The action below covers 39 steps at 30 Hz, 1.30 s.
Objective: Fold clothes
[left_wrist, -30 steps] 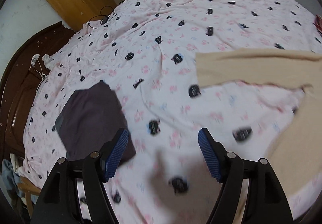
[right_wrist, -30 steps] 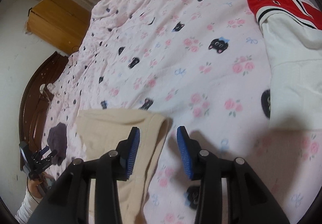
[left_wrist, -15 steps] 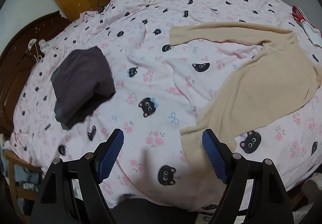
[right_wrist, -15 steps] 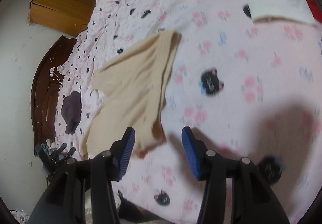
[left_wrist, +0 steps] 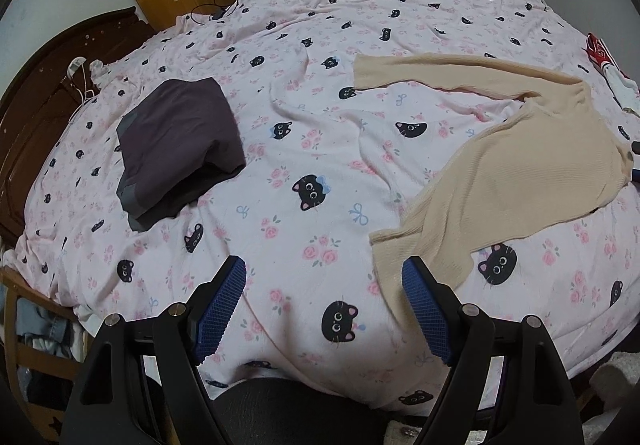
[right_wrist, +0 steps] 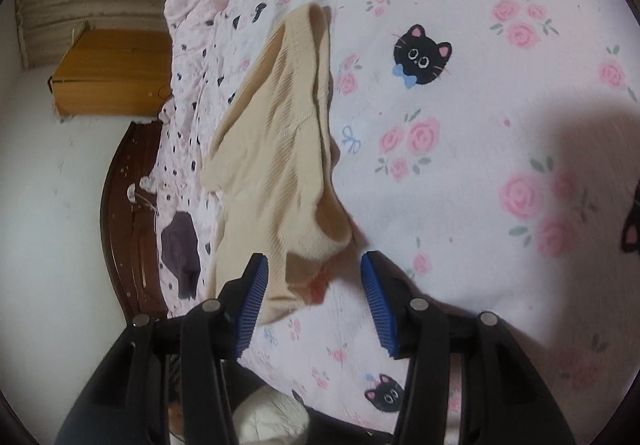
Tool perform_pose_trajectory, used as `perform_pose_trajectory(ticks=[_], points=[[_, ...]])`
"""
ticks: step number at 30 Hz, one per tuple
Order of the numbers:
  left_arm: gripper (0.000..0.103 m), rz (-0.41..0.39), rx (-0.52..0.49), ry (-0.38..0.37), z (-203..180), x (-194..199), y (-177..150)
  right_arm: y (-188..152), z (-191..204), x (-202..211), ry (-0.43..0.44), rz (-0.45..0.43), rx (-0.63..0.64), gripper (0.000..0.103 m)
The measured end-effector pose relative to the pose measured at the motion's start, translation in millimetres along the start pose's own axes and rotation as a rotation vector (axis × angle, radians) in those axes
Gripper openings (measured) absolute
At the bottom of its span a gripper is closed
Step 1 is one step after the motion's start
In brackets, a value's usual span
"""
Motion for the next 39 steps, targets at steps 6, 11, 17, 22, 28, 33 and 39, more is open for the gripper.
perform_pose_trajectory(ticks=[6,11,17,22,28,33,39], points=[[0.077,0.013,0.018,-0.006,2,0,-8,7,3,-3,-0.028,-0.043,-0.011,0.050],[0.077,0.016,0.008,-0.014,-5,-1,-8,8,9,-6,-0.105,-0.067,0.039,0.038],[0.077,0.017,-0.027,-0.004,-13,1,-6,6,10,0,-0.168,-0.094,0.079,0.020],[0.077,0.039,0.001,-0.023,-10,-2,-8,2,11,13,-0.223,-0.113,0.128,0.019],[0.078,0.062,0.000,-0.048,-6,-7,-7,-1,15,33,-0.319,-0.152,0.216,0.019],[0.079,0.097,-0.037,-0.134,-9,-16,-2,1,5,32,-0.365,-0.149,0.230,0.019],[0.081,0.102,0.054,-0.279,7,-33,12,-2,2,29,-0.406,-0.149,0.276,0.019]])
Point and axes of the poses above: each gripper's, at about its wrist camera, not at the fingertips, and x roughly against the way its jaws point, z to its left, y to its top, the point moved 4 cm from there along -x, roughly the way its jaws point, and after that the axes turned 8 degrees about -x, right-handed, at the moved point
